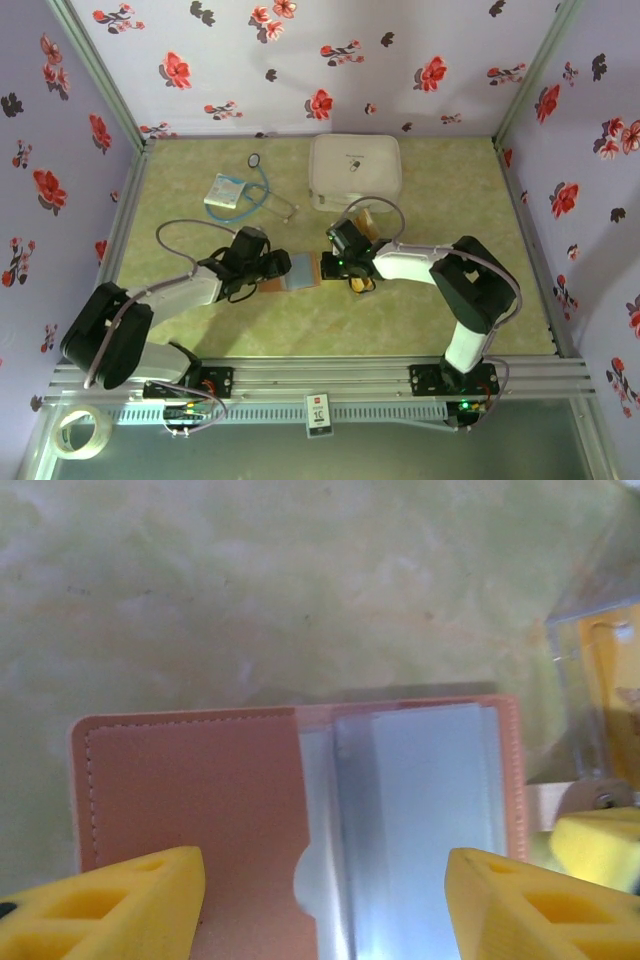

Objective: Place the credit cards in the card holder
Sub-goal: Move the card holder to the center of the table.

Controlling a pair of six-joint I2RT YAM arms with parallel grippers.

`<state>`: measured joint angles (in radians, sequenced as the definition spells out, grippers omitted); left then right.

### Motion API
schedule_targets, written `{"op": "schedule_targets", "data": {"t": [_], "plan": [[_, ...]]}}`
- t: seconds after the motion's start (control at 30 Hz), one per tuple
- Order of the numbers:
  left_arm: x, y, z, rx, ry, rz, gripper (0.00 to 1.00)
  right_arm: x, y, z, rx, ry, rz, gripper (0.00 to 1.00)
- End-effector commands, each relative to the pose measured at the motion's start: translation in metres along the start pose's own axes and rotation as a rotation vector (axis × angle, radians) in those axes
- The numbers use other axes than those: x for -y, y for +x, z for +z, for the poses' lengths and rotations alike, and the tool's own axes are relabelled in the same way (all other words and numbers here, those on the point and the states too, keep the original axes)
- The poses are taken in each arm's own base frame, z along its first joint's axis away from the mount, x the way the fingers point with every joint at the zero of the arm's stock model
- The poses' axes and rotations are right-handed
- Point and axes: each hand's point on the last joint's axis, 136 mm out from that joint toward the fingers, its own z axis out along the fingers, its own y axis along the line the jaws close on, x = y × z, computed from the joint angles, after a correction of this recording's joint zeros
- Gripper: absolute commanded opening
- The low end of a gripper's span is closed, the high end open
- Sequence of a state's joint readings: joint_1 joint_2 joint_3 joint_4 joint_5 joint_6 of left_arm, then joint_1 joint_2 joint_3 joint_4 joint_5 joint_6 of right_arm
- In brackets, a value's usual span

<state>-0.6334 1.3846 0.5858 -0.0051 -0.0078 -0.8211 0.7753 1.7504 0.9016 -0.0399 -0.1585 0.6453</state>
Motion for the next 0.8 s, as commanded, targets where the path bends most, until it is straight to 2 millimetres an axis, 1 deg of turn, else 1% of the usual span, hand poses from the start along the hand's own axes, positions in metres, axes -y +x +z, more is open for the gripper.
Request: {"op": "schedule_targets", "data": {"t": [0.0, 0.17, 0.3, 0.4, 0.53, 0.63, 0.77], "plan": [[-0.008, 0.001, 0.008, 0.021, -0.021, 0.016, 0.65, 0.006, 0.010, 0.009, -0.025, -0.013, 0.048, 0.06], [-0.015, -0.001, 0.011, 0.017, -0.043, 0.034, 0.65, -0.003, 0.018, 0.015, -0.037, -0.047, 0.066, 0.05], [-0.018, -0.012, 0.006, 0.036, -0.050, 0.044, 0.65, -0.016, 0.026, 0.017, -0.048, -0.068, 0.054, 0.05], [-0.019, -0.020, 0.000, 0.047, -0.055, 0.057, 0.65, -0.024, 0.027, 0.016, -0.047, -0.077, 0.042, 0.05], [-0.017, -0.028, -0.007, 0.058, -0.056, 0.073, 0.65, -0.028, 0.020, 0.008, -0.029, -0.072, 0.022, 0.07], [-0.014, -0.033, -0.013, 0.072, -0.051, 0.080, 0.65, -0.032, 0.011, -0.001, -0.012, -0.065, 0.001, 0.11], [-0.012, -0.038, -0.019, 0.083, -0.045, 0.082, 0.65, -0.031, 0.001, -0.012, 0.006, -0.035, -0.027, 0.20]]}}
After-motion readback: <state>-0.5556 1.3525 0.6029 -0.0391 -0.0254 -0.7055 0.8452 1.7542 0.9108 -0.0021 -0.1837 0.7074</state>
